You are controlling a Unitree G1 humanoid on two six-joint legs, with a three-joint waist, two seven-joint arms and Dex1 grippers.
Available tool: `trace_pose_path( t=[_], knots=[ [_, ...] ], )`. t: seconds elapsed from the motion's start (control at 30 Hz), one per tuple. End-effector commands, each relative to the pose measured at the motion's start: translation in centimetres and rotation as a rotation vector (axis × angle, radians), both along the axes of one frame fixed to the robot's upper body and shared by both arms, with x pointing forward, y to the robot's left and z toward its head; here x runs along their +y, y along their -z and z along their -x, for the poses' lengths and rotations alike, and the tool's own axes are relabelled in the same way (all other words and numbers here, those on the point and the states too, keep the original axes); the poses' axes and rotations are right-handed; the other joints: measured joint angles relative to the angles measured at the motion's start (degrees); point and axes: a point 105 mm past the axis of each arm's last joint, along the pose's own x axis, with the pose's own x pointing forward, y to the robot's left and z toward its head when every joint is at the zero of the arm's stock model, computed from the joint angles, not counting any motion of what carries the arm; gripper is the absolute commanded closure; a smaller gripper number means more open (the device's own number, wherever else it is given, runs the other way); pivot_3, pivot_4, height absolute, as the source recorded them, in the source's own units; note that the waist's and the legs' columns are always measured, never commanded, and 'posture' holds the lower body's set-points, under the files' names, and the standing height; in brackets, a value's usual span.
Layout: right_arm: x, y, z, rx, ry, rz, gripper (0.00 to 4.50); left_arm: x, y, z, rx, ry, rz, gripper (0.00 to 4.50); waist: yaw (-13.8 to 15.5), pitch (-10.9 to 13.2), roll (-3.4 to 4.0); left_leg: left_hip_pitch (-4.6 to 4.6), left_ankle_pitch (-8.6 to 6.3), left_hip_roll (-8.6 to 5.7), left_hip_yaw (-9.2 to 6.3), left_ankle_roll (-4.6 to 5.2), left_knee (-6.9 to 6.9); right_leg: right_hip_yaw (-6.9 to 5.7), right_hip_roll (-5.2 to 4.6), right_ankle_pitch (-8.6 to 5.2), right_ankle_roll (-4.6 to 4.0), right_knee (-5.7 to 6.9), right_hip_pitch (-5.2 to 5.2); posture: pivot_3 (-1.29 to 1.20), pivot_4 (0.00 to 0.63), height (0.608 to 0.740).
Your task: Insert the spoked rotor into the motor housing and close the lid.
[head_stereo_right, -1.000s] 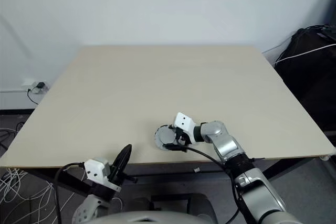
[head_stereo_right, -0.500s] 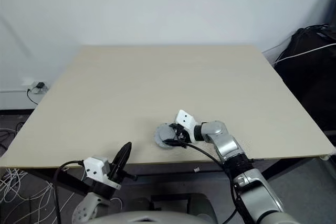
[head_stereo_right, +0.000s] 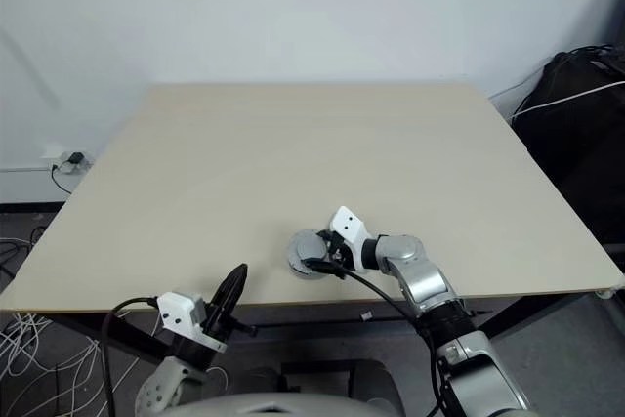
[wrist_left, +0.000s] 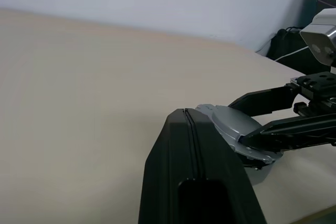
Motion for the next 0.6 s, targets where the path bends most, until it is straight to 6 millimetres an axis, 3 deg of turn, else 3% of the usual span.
trace_pose_path(
  t=[0.03,0.6],
  knots=[
    [0.2,-1.8,-0.7,-0.058,0.013,-0.029,1.29,-0.2,-0.6,-0.2,-0.032,0.008,0.007,4.5,0.0,0.0,0.0,0.0,0.0,0.0,0.0,0.0,0.0,0.0,0.0,0.0,0.0,0.0,0.0,0.0,0.0,0.74],
    [0.1,-0.8,-1.0,-0.045,0.043,0.029,1.29,0.0,-1.0,-0.2,-0.036,-0.005,0.008,4.5,-0.04,0.0,-0.01,0.15,0.0,0.02,-0.01,0.0,0.0,0.0,0.0,0.0,0.01,0.0,-0.03,0.0,0.0,0.74]
  ],
)
